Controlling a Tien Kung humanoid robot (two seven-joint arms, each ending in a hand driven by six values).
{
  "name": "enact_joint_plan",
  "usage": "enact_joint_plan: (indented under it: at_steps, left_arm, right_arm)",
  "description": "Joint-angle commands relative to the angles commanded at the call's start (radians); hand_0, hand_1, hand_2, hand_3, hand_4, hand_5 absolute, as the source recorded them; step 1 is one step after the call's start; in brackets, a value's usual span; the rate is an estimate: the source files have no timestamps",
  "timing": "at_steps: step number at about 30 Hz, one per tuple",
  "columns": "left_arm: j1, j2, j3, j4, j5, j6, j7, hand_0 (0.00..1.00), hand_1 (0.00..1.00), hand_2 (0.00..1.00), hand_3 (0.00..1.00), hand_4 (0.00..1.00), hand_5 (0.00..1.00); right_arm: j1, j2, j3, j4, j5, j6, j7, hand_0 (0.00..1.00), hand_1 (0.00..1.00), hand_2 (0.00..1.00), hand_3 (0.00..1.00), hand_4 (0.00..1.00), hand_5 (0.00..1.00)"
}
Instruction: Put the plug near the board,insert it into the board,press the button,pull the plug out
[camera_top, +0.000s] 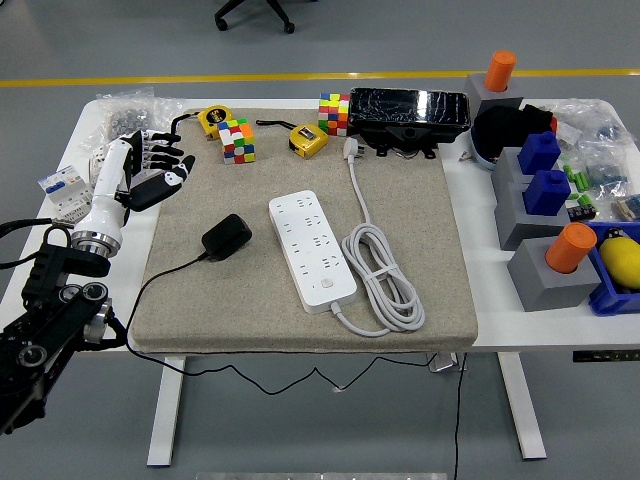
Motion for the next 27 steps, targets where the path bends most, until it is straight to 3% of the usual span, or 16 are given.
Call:
enact_joint_plan:
  at_steps: [27]
  left_arm:
    - [-0.010, 0.007, 0.019, -0.011, -0.003, -0.003, 0.005, 0.503, 0.521, 0.527, 0.580, 0.755, 0.187]
  right_arm:
    - [0.001, -0.003, -0.011, -0.004, 0.005, 0.000, -0.002, 0.576, 0.635, 0.625, 0.552, 0.891, 0.420]
